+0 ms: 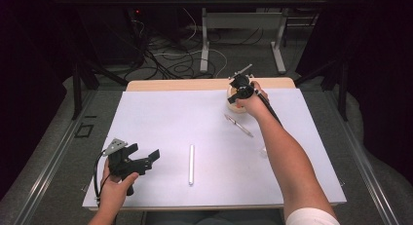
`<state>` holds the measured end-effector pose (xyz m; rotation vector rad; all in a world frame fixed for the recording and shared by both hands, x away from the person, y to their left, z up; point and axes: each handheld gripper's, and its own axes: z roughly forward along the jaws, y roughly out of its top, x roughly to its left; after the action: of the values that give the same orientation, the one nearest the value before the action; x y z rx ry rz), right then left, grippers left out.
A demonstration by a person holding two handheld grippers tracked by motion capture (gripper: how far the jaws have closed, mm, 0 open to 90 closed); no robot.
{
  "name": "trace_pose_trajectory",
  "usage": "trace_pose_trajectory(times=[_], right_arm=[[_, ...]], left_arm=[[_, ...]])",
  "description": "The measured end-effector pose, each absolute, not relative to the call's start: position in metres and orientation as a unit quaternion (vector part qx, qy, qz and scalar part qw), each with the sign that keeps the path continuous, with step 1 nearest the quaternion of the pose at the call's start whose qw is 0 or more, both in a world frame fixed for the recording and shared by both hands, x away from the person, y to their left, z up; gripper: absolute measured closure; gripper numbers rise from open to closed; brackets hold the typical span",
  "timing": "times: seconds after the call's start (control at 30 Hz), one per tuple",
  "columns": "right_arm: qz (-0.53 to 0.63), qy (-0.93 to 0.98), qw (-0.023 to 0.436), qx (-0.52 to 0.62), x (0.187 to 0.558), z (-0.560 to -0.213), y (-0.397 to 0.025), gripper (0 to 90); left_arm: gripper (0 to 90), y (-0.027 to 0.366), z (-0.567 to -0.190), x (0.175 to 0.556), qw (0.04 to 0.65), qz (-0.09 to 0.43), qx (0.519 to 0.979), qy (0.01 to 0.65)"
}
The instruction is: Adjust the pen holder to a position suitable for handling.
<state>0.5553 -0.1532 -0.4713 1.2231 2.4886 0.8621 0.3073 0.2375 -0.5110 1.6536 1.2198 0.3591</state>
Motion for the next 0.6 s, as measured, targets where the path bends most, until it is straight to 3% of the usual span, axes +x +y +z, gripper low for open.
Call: trace_pose_trajectory(times=[0.17, 0.6], right_arm=[[0.262, 0.869, 0.108, 0.405, 0.554, -0.467, -0.154, 81.4], [0.291, 0.860, 0.136, 0.397, 0.545, -0.454, -0.160, 82.7]], left_arm=[[1.0, 0.238, -0.511, 0.307, 0.503, 0.147, 0.684, 0.507], [1.0, 0.237, -0.512, 0.307, 0.502, 0.149, 0.684, 0.508]])
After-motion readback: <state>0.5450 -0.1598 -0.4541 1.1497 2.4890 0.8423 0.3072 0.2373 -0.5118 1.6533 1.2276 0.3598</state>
